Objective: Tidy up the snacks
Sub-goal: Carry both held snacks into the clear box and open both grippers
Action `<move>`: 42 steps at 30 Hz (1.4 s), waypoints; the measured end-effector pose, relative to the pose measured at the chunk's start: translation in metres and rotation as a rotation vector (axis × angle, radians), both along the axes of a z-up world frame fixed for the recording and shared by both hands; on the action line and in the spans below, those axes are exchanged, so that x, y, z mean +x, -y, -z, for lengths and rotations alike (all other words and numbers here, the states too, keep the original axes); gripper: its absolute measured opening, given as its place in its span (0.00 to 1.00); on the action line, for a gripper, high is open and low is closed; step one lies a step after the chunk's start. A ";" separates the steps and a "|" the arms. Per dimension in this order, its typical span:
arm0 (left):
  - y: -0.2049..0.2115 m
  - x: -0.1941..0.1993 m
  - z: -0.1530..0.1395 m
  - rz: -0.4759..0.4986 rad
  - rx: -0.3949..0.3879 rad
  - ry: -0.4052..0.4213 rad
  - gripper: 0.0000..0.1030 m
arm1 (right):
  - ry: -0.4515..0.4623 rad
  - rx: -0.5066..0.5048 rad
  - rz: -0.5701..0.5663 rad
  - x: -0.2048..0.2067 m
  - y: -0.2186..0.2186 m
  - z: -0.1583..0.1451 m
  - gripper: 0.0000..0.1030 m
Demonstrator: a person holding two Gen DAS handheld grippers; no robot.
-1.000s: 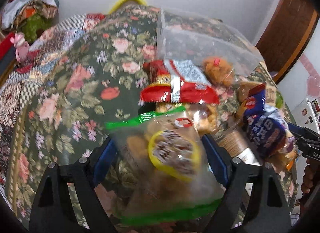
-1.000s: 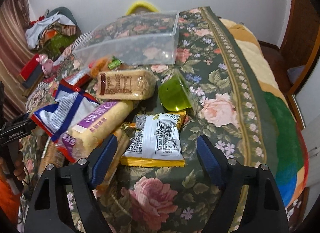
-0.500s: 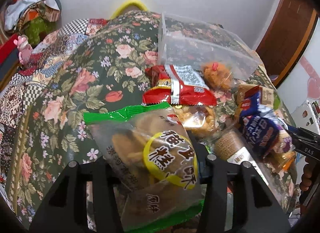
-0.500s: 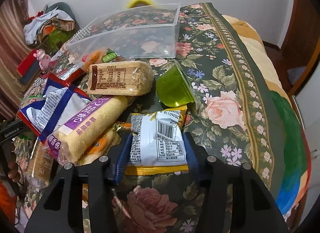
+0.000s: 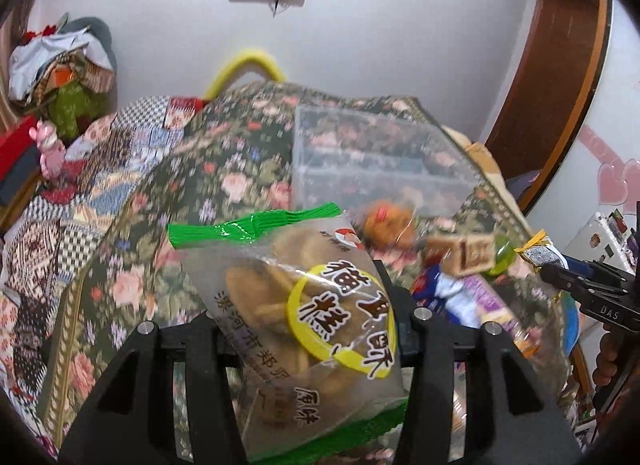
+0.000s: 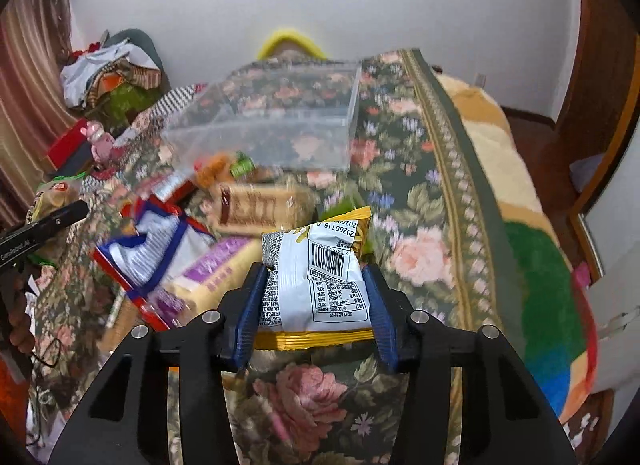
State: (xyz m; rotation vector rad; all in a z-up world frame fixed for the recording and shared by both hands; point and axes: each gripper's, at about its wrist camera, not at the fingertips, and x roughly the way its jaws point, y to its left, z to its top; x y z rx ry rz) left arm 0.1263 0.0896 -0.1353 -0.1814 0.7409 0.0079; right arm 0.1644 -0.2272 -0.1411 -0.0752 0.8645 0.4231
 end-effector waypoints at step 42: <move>0.024 0.241 0.025 0.070 0.008 -0.144 0.47 | 0.041 0.002 -0.033 0.163 -0.075 -0.001 0.44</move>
